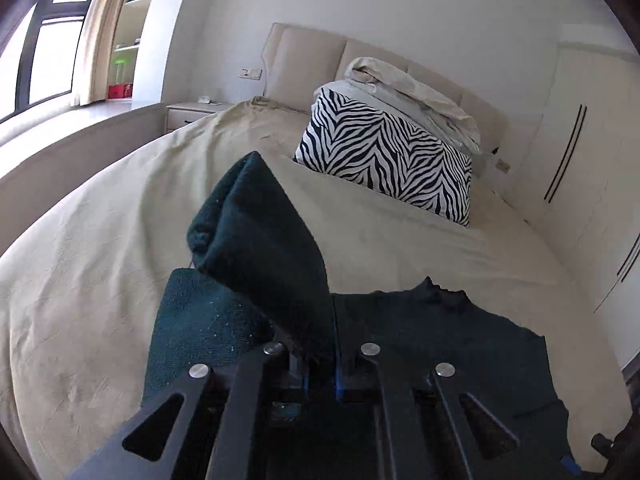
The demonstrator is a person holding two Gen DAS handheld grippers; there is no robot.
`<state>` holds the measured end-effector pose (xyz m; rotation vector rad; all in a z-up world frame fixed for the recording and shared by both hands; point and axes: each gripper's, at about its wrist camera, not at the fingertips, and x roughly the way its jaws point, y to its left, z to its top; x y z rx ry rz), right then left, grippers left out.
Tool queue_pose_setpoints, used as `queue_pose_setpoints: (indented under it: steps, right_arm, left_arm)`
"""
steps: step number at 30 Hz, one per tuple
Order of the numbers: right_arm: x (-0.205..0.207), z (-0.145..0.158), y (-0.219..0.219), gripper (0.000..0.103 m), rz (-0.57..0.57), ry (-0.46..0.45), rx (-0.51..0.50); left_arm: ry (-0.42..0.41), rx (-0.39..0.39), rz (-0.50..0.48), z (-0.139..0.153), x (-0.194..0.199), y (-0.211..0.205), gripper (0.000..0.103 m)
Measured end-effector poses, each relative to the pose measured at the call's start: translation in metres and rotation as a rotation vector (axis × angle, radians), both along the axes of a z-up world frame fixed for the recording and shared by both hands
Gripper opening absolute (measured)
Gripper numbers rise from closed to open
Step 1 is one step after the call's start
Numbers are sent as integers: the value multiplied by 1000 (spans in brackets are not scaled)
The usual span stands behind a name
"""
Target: Fold small clothes
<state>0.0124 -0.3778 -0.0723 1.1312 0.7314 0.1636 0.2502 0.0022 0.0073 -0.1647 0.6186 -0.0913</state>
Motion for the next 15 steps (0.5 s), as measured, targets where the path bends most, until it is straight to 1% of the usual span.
queue_pose_setpoints:
  steps: [1,2,4,6,7,8,9,10,12,14,15]
  right_arm:
    - [2,-1,-2,73,2,5,0]
    - [5,-3,-2,73,9,14,-3]
    - [17,-4,2,73,45,36,-29]
    - [33,-6,10,73,90,60,-63]
    - [43,-6,15,73,119,64,-73]
    - [54,-7,22,73,146,69,-82]
    - [65,-7,30,73,167,71,-89]
    - [77,-8,38,73,191,68,-90]
    - [103,-11,59,73,249,75,-73]
    - [128,-16,80,73,290,98,-54]
    - [140,-18,91,73,316,99,-46]
  left_arm:
    - [-4,84,-43,-11,-5,-35,11]
    - [6,140,-86,-25,-10,-63,12]
    - [53,195,-167,-56,-21,-98,18]
    - [111,257,-205,-88,-30,-112,40]
    - [138,283,-205,-101,-34,-108,46]
    - [166,284,-196,-108,-35,-103,58]
    - [178,252,-183,-107,-34,-98,67]
    - [172,199,-171,-104,-37,-86,71]
    - [151,100,-153,-98,-44,-64,86]
    - [158,58,-116,-100,-51,-49,90]
    - [163,32,-104,-102,-54,-42,90]
